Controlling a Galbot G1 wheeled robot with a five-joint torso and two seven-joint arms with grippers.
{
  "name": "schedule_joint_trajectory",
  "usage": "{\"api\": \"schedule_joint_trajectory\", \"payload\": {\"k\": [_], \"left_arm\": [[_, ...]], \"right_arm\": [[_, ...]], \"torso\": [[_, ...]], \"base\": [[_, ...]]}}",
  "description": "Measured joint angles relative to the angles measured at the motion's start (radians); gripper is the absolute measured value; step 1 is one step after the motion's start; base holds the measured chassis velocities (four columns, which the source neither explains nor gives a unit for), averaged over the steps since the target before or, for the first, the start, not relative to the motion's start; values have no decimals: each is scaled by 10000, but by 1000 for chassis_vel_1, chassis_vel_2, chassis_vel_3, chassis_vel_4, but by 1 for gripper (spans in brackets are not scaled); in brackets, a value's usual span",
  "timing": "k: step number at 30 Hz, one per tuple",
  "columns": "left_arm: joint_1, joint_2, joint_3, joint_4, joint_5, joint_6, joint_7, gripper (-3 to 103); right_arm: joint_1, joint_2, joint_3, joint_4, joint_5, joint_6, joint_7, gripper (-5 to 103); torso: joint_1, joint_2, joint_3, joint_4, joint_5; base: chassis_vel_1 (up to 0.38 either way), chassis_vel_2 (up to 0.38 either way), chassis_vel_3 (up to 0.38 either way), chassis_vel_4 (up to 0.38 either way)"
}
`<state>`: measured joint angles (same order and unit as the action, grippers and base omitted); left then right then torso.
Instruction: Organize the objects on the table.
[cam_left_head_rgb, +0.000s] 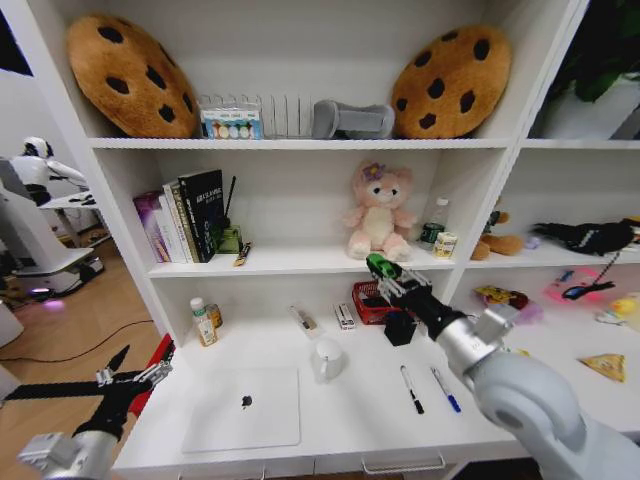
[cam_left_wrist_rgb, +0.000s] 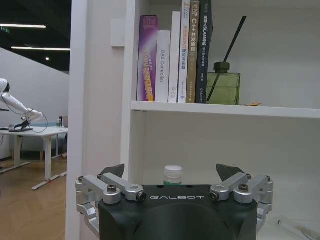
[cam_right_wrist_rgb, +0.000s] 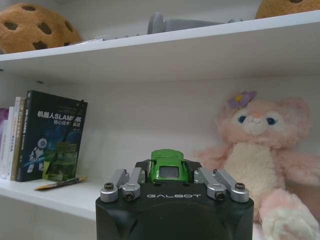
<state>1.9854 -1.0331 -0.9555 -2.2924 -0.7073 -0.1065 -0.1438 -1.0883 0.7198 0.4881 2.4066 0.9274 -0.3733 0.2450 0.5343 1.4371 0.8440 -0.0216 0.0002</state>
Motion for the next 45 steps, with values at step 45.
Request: {"api": "schedule_joint_trajectory", "payload": {"k": [45], "left_arm": [[-1, 0, 0, 0, -1, -2, 0, 100]], "right_arm": [[8791, 3371, -8342, -7597, 484, -294, 230, 37]], "torso": [[-1, 1, 0, 2, -2]], "base": [[0, 0, 0, 0]]}}
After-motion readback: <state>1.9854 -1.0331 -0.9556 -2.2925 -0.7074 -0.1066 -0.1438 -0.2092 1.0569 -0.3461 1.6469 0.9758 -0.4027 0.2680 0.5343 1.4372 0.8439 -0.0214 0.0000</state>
